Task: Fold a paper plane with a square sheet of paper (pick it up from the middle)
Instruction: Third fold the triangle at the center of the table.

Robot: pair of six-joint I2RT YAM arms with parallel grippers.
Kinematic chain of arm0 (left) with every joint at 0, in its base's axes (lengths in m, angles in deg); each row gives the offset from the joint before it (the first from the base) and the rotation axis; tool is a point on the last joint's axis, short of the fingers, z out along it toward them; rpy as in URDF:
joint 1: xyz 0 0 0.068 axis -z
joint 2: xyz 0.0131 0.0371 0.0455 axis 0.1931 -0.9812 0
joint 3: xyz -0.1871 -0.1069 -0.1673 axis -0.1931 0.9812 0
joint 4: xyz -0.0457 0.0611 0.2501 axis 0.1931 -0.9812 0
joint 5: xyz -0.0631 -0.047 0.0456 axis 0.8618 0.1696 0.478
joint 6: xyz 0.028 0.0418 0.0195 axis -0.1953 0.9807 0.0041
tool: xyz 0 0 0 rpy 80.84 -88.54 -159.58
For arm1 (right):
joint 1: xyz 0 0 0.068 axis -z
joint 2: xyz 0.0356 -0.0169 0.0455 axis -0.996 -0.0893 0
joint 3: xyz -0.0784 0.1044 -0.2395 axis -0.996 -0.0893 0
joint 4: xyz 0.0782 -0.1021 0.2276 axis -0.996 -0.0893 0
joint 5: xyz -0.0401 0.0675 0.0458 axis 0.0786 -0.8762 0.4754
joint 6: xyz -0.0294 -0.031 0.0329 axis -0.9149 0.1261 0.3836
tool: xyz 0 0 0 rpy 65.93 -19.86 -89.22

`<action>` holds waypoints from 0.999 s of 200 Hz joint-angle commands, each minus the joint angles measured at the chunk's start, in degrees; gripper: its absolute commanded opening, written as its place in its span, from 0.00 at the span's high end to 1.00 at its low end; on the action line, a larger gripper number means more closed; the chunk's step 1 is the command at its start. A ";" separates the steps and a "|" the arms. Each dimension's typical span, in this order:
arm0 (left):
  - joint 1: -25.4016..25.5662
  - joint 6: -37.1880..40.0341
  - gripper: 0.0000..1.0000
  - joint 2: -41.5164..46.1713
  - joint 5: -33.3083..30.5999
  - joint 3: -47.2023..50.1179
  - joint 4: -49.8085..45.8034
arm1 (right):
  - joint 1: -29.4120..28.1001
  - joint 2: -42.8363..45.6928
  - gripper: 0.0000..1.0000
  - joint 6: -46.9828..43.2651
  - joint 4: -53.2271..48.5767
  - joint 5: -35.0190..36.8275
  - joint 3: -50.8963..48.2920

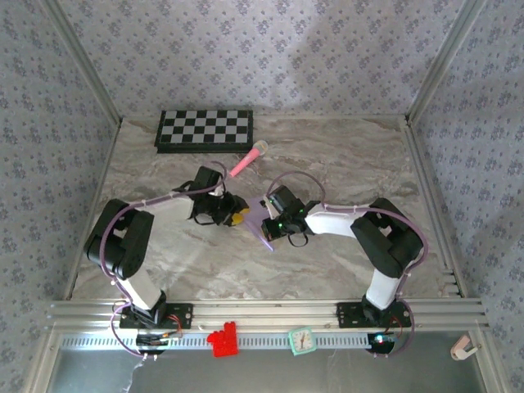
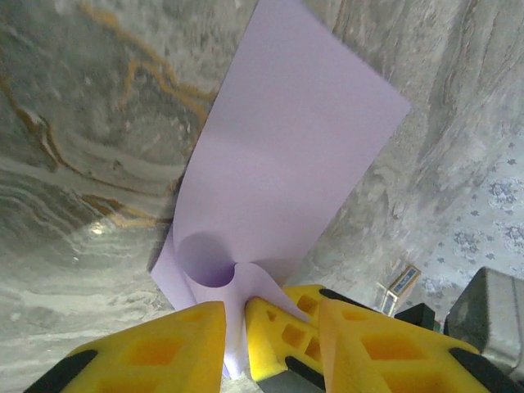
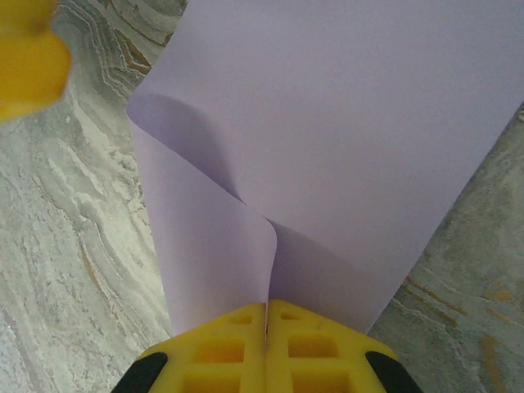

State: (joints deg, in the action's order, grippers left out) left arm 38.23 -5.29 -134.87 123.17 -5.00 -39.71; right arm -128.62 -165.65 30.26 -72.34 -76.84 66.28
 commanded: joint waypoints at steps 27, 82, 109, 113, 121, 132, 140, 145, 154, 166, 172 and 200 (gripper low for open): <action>2.51 -3.50 0.75 -0.48 3.95 1.64 6.53 | 0.21 -2.89 0.93 1.98 -1.99 -1.81 1.80; 3.05 -0.22 0.81 -4.00 5.34 -0.34 2.46 | 0.30 -3.45 0.93 2.32 -2.88 -1.70 2.47; 3.07 0.33 0.83 -4.73 4.93 -0.29 1.79 | 0.33 -3.52 0.92 2.60 -2.89 -1.61 2.37; 3.12 0.48 0.83 -4.81 4.96 -0.28 1.69 | 0.31 -3.55 0.92 2.69 -2.96 -1.61 2.37; 3.14 0.63 0.83 -4.83 4.68 -0.29 1.44 | 0.33 -3.60 0.92 2.69 -2.89 -1.58 2.39; 3.10 1.13 0.84 -4.99 4.33 -0.28 0.88 | 0.33 -3.64 0.92 2.78 -2.92 -1.63 2.46; 3.15 1.35 0.83 -5.09 4.26 -0.29 0.63 | 0.41 -3.73 0.92 2.76 -3.01 -1.56 2.46; 3.23 1.40 0.84 -5.24 4.11 -0.21 0.56 | 0.37 -3.73 0.92 2.73 -3.06 -1.58 2.47; 3.23 1.39 0.84 -5.35 4.02 -0.09 0.63 | 0.29 -3.73 0.92 2.75 -3.13 -1.63 2.51; 3.33 1.47 0.84 -5.53 3.81 -0.03 0.66 | 0.35 -3.73 0.92 2.70 -3.33 -1.55 2.55; 3.38 1.62 0.84 -5.61 3.67 -0.04 0.42 | 0.41 -3.74 0.92 2.78 -3.39 -1.53 2.57; 3.45 2.16 0.84 -5.88 2.66 0.14 -0.34 | 0.38 -3.77 0.91 2.87 -3.56 -1.46 2.57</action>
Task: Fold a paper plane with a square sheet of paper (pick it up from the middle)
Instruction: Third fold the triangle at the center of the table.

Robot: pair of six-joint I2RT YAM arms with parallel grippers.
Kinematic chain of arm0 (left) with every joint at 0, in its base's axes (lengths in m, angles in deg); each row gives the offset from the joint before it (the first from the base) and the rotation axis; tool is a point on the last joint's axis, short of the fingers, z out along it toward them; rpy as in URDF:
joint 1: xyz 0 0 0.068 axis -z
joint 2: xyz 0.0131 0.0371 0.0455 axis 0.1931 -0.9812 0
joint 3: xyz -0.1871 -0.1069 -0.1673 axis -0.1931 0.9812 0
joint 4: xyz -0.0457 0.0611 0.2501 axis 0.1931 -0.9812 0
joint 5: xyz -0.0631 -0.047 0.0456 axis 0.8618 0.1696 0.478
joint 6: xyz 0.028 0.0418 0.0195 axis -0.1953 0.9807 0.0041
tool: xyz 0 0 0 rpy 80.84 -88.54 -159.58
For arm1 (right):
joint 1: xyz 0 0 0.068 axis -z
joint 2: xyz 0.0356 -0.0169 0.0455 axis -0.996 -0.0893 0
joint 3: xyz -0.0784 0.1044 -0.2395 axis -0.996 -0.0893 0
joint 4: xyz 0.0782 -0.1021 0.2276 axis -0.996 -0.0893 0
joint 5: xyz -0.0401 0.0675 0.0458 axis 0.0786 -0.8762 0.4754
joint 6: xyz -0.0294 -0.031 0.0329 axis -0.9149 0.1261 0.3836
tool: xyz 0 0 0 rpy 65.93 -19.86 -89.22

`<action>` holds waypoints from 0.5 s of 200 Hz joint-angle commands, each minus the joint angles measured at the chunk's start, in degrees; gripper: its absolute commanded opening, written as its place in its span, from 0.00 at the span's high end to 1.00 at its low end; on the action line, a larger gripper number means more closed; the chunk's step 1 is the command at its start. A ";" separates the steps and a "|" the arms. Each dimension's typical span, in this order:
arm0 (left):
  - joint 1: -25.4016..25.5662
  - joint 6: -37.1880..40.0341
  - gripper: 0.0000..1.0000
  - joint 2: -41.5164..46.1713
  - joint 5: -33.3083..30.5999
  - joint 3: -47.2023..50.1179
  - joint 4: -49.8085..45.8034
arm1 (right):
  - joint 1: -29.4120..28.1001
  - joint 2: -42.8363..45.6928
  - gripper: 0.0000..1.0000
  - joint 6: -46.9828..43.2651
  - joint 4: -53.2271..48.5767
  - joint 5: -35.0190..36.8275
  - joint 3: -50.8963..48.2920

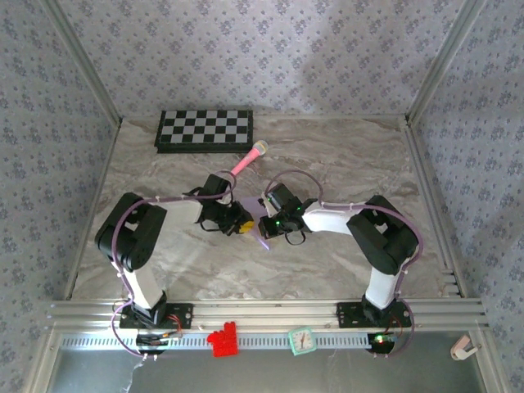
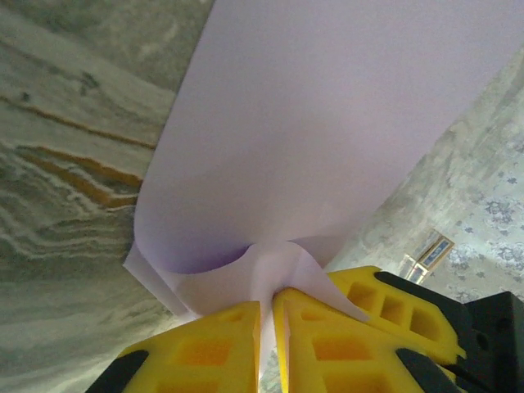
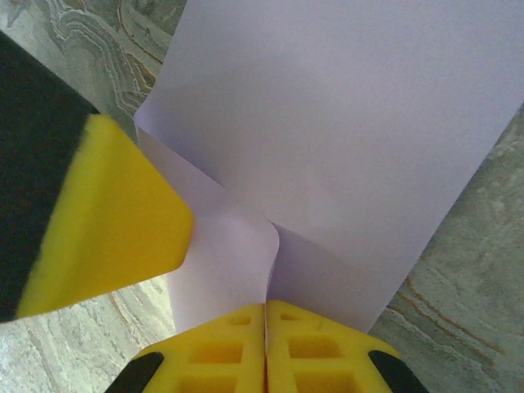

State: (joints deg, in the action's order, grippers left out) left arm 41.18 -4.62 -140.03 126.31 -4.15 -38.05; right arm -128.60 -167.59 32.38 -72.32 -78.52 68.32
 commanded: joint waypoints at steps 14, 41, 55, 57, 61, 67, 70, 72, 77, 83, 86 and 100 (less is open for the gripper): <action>0.52 1.47 0.85 -0.81 -0.96 -0.29 -2.01 | 0.30 -1.78 0.90 0.77 -3.66 0.37 0.45; 0.54 1.53 0.85 -0.90 -1.38 -0.22 -2.04 | 0.34 -1.85 0.90 0.81 -3.76 0.31 0.43; 0.54 1.75 0.85 -0.89 -1.74 -0.29 -2.31 | 0.32 -1.88 0.90 0.92 -3.79 0.40 0.43; 0.54 1.80 0.85 -0.89 -1.77 -0.32 -2.35 | 0.31 -1.92 0.90 0.92 -3.79 0.42 0.43; 0.48 1.84 0.85 -0.97 -1.81 -0.28 -2.40 | 0.31 -1.90 0.90 0.92 -3.77 0.40 0.38; 0.50 1.95 0.85 -1.11 -1.85 -0.43 -2.44 | 0.37 -1.96 0.90 0.92 -3.77 0.41 0.42; 0.54 1.94 0.85 -1.15 -1.84 -0.44 -2.37 | 0.31 -1.96 0.90 0.92 -3.78 0.40 0.49; 0.52 2.05 0.85 -1.22 -1.85 -0.40 -2.43 | 0.31 -1.98 0.90 0.92 -3.79 0.46 0.44; 0.53 2.12 0.85 -1.37 -1.86 -0.43 -2.43 | 0.37 -1.96 0.90 0.92 -3.75 0.40 0.46; 0.50 2.17 0.85 -1.50 -1.84 -0.53 -2.36 | 0.32 -2.05 0.90 0.92 -3.78 0.39 0.40; 0.54 2.12 0.85 -1.51 -1.79 -0.53 -2.36 | 0.32 -2.05 0.90 0.88 -3.79 0.35 0.41; 0.53 2.17 0.85 -1.53 -1.73 -0.43 -1.97 | 0.27 -2.13 0.90 0.93 -3.66 0.23 0.35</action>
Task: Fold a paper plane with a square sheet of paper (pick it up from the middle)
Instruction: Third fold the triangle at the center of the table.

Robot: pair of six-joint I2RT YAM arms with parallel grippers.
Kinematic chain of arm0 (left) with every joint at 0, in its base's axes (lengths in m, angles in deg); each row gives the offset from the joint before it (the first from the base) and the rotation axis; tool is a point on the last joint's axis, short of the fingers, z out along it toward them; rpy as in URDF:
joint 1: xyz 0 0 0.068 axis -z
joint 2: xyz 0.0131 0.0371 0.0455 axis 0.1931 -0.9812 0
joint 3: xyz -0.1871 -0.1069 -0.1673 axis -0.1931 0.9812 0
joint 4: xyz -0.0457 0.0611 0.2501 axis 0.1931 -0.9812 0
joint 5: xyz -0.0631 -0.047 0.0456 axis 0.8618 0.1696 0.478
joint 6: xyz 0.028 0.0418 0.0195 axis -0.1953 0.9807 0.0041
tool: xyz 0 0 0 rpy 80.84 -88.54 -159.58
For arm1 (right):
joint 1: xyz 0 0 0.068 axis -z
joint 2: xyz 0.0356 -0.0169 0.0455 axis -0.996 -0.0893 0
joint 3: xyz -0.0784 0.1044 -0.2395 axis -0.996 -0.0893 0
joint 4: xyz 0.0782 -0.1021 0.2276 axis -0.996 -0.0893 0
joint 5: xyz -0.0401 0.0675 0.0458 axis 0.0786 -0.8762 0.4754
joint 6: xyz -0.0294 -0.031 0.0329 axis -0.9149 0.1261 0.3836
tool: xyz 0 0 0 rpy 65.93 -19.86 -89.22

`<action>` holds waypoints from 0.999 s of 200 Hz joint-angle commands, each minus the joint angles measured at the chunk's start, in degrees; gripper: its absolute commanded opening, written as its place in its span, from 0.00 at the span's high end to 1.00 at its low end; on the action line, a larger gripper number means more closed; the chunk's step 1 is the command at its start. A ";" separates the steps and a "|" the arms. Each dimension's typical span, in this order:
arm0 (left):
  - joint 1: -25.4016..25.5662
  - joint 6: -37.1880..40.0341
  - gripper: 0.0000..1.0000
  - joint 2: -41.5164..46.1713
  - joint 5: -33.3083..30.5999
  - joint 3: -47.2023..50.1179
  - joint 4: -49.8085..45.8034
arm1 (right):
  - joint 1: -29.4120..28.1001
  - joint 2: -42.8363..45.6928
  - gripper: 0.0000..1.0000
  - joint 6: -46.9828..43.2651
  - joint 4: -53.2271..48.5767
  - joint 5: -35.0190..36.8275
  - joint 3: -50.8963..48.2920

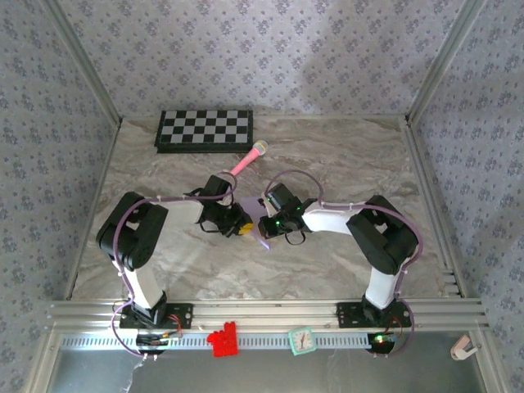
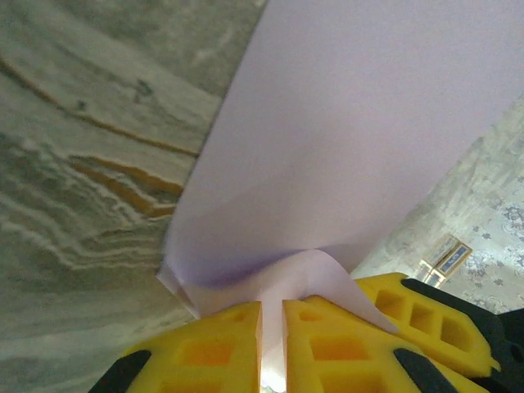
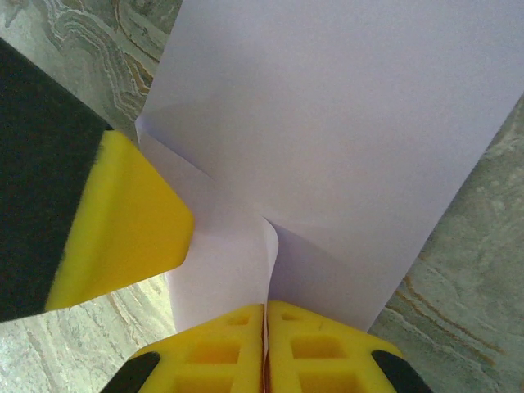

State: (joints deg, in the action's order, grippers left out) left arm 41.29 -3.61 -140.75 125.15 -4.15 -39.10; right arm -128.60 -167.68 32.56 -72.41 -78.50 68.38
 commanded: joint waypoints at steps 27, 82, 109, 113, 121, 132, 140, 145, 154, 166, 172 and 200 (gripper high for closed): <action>0.42 1.50 0.85 -0.92 -0.57 -0.72 -0.78 | 0.28 -2.05 0.90 0.84 -3.60 0.20 0.19; 0.43 2.10 0.86 -1.66 -1.56 -0.89 -3.19 | 0.33 -1.58 0.90 1.09 -3.60 0.15 0.13; 0.41 2.35 0.86 -2.10 -2.44 -1.09 -5.08 | 0.78 -0.34 0.87 1.77 -3.45 -0.90 0.54; 0.43 2.43 0.86 -2.12 -2.57 -1.13 -5.43 | 0.88 -0.09 0.87 1.87 -3.28 -1.02 0.62; 0.37 2.51 0.86 -2.20 -2.91 -1.25 -5.98 | 0.97 0.48 0.86 2.04 -3.31 -1.26 0.78; 0.43 2.81 0.87 -2.35 -3.29 -1.36 -6.73 | 1.27 1.26 0.84 2.32 -3.35 -1.68 0.98; 0.43 2.95 0.87 -2.47 -3.34 -1.58 -7.16 | 1.43 2.08 0.83 2.54 -3.40 -1.97 1.06; 0.42 3.04 0.87 -2.60 -3.38 -1.66 -7.33 | 1.61 2.51 0.81 2.74 -3.39 -2.08 1.06; 0.43 3.18 0.87 -2.78 -3.39 -1.73 -7.61 | 1.85 3.30 0.79 3.01 -3.49 -2.29 1.10; 0.43 3.13 0.87 -2.98 -3.43 -1.83 -7.72 | 2.23 4.55 0.75 3.58 -3.69 -2.35 0.98; 0.43 3.13 0.87 -3.07 -3.42 -1.85 -7.75 | 2.45 5.28 0.73 3.93 -3.84 -2.36 0.94; 0.39 2.97 0.88 -3.43 -3.42 -1.88 -7.74 | 3.42 8.43 0.63 5.38 -4.73 -1.98 0.28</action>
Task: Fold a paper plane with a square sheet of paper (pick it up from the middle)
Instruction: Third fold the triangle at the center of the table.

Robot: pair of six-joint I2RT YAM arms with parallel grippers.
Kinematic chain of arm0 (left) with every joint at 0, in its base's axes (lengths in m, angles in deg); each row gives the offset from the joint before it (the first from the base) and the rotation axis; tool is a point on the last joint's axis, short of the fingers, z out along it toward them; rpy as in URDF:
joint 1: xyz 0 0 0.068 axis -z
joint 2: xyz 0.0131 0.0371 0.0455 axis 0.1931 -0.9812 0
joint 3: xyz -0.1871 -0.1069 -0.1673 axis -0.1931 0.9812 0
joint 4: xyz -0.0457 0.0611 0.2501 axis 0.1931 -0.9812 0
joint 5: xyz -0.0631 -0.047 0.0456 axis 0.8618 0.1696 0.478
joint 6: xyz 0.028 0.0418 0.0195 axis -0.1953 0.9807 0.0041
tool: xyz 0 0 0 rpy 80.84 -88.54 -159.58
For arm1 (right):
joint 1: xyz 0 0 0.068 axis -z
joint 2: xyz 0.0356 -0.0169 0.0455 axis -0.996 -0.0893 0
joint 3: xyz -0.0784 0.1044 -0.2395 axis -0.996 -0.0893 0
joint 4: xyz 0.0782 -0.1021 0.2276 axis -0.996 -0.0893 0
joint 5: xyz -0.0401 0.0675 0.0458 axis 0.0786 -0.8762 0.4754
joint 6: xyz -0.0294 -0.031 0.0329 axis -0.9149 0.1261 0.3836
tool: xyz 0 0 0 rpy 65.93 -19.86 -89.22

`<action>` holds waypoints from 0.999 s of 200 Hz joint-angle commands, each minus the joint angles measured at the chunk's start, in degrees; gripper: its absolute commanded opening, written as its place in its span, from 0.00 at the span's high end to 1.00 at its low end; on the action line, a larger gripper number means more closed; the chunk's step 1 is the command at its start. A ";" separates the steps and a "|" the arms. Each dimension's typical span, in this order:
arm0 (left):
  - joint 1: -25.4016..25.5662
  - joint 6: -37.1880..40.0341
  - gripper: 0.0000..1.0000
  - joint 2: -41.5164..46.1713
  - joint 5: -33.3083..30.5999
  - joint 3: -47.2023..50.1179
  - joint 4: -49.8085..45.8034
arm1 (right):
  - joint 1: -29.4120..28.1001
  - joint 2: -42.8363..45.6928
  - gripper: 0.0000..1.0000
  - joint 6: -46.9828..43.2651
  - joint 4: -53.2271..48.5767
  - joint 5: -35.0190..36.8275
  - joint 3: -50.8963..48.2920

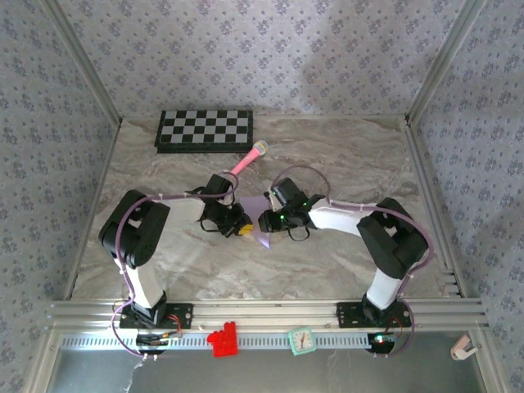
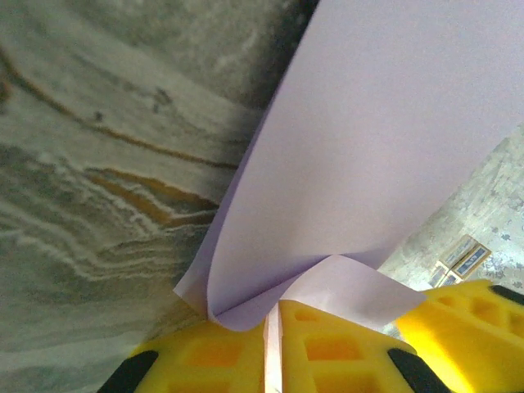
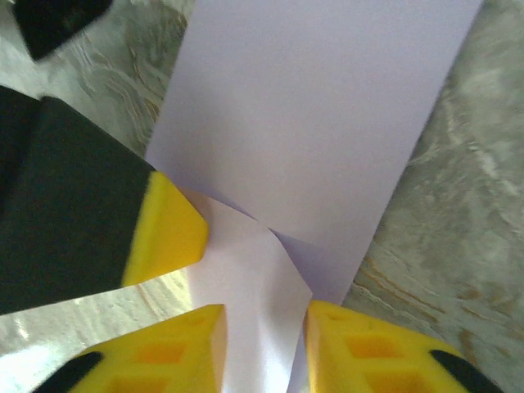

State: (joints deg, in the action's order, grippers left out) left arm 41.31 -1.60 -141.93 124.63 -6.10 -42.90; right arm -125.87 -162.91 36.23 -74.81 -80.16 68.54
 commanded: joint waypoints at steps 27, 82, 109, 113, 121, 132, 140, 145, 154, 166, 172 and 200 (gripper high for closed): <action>0.37 0.90 0.88 -2.27 -3.20 0.03 -4.33 | 0.79 4.87 0.64 1.21 -3.45 -2.57 0.21; 0.41 0.33 0.89 -2.62 -3.61 -0.01 -4.72 | -1.11 1.32 0.80 0.38 -3.48 -9.74 0.40; 0.41 0.25 0.89 -2.71 -3.87 0.01 -5.15 | -2.09 -0.68 0.83 0.07 -3.50 -10.11 0.84; 0.41 0.27 0.89 -2.71 -3.91 0.01 -5.15 | -2.24 -0.91 0.83 -0.01 -3.48 -10.29 1.00; 0.39 0.24 0.89 -2.69 -3.93 0.01 -5.23 | -2.52 -1.42 0.84 -0.18 -3.54 -10.53 1.16; 0.41 0.39 0.89 -2.76 -3.88 -0.07 -5.21 | -2.79 -2.17 0.84 -0.37 -3.72 -10.27 1.48; 0.37 0.43 0.89 -2.82 -3.79 -0.06 -5.26 | -2.95 -2.72 0.84 -0.46 -3.94 -10.12 1.74; 0.41 0.42 0.89 -2.86 -3.78 -0.10 -5.31 | -2.97 -3.04 0.85 -0.46 -4.09 -10.09 1.87; 0.41 0.42 0.89 -2.77 -3.78 -0.08 -5.32 | -3.03 -3.37 0.85 -0.33 -4.09 -9.84 1.97; 0.37 0.53 0.89 -2.77 -3.78 0.00 -5.48 | -2.97 -3.76 0.85 -0.20 -4.06 -9.65 2.12; 0.41 0.57 0.89 -2.82 -3.83 0.01 -5.50 | -3.06 -3.81 0.85 -0.20 -4.15 -9.51 2.21; 0.41 0.50 0.89 -2.86 -3.78 0.01 -5.57 | -3.12 -4.34 0.85 -0.45 -4.92 -8.83 2.52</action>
State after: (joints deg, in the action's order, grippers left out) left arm 41.31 -1.62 -142.26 124.61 -6.53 -43.80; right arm -128.54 -166.19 36.84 -77.44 -89.08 69.30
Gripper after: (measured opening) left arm 0.112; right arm 0.152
